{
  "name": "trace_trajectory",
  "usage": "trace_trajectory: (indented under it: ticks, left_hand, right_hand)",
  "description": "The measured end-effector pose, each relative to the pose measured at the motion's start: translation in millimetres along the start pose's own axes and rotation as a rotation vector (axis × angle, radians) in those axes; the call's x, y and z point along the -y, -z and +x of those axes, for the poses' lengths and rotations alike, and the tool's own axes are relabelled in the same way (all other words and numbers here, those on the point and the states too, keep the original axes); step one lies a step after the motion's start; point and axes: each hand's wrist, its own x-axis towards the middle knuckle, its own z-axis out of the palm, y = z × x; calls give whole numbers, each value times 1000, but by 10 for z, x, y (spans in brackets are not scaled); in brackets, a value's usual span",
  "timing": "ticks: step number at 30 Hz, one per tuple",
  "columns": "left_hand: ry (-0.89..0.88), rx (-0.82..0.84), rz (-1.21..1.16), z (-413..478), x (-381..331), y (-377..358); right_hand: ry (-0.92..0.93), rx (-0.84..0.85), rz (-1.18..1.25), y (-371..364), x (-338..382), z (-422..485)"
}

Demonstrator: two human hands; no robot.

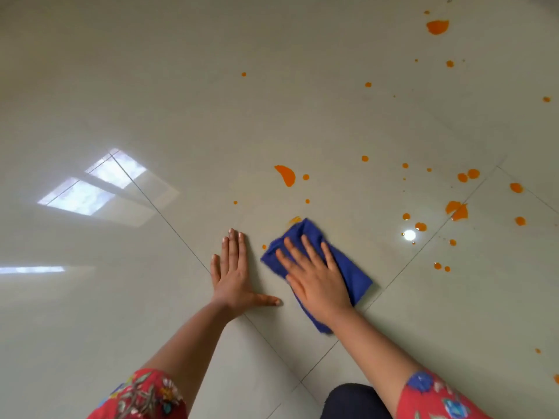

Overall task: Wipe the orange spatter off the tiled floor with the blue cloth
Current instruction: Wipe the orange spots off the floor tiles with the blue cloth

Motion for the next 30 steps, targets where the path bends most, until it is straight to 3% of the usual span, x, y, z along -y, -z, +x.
trace_trajectory:
  ticks: [3, 6, 8, 11, 13, 17, 18, 22, 24, 27, 30]
  left_hand:
    - [4, 17, -16, -17, -8, 14]
    - [13, 8, -21, -19, -26, 25]
    - [8, 4, -14, -9, -42, 29]
    - [7, 10, -40, -65, -61, 73]
    - [105, -29, -64, -129, 33, 114]
    - [155, 9, -36, -171, 205, 157]
    - [150, 12, -40, -160, 218, 148]
    - [152, 14, -51, -156, 217, 146]
    - [155, 23, -61, -150, 227, 146]
    - [151, 26, -80, -155, 225, 155]
    - [139, 26, -82, -158, 236, 141]
  right_hand:
    - [81, -3, -34, 6, -304, -435]
    - [-199, -70, 9, 106, -588, 39]
    - [-307, -85, 58, 153, -337, 481]
    - [-2, -34, 2, -9, 69, 367]
    - [109, -9, -20, -30, -110, -6]
    - [-228, -53, -10, 25, -447, -280]
    - [-226, -63, -2, 19, -366, -296]
    - [189, -37, 40, -60, 316, -189]
    - [215, -57, 34, -47, 428, 252]
    - [-32, -70, 11, 11, 190, 633]
    - [-390, -159, 29, -19, 186, 244]
